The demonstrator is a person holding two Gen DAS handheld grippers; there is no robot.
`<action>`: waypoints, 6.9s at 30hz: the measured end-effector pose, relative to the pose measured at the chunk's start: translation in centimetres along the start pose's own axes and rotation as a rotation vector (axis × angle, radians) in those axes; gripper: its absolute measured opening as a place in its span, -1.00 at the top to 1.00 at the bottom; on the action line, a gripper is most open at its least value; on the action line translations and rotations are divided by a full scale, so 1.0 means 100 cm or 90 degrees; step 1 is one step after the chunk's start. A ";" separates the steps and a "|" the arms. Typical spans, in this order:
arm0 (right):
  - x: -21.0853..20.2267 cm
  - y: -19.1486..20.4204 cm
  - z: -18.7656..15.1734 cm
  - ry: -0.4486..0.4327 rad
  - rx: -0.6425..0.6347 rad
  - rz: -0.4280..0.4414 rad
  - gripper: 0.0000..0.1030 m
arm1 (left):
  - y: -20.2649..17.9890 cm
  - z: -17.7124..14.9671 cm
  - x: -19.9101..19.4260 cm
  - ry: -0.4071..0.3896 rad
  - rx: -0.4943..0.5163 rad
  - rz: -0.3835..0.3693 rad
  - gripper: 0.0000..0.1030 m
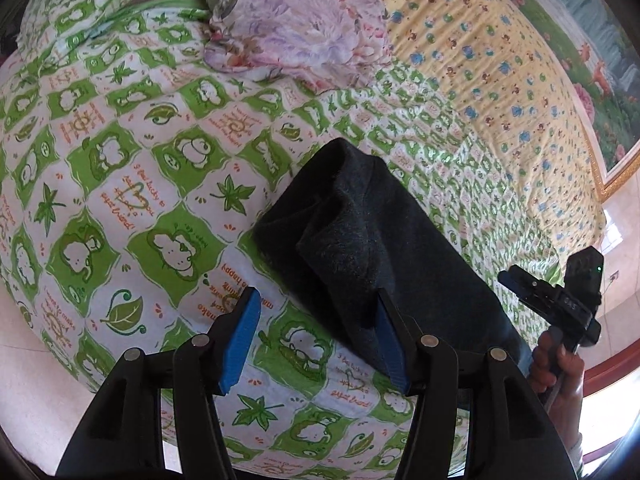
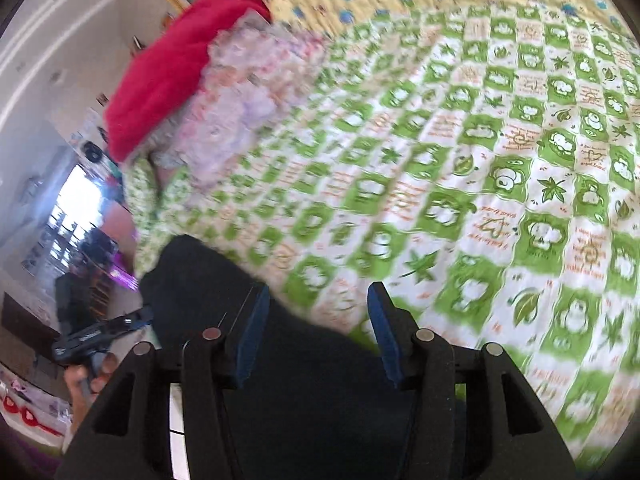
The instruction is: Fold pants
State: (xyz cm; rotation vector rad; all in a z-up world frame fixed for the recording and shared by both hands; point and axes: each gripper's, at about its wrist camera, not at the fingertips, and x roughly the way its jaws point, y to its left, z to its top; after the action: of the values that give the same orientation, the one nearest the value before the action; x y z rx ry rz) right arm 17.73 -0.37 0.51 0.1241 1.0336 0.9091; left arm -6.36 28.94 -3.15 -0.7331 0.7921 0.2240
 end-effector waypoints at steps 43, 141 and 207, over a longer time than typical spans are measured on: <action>0.055 0.044 0.003 -0.059 -0.158 -0.170 0.82 | -0.023 0.057 0.035 -0.072 0.151 -0.020 0.57; -0.268 -0.144 -0.290 -0.426 0.501 -0.167 0.73 | -0.547 -0.229 0.209 0.463 0.874 -0.352 -0.20; -0.100 -0.048 -0.163 -0.140 0.192 0.018 0.61 | -0.303 -0.073 0.167 0.314 0.492 -0.349 0.74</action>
State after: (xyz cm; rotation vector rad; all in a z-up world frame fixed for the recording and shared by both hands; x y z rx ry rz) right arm 5.85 -15.53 -3.78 0.4827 0.9581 0.7420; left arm 14.51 0.39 -3.00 -0.2346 1.0121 -0.7538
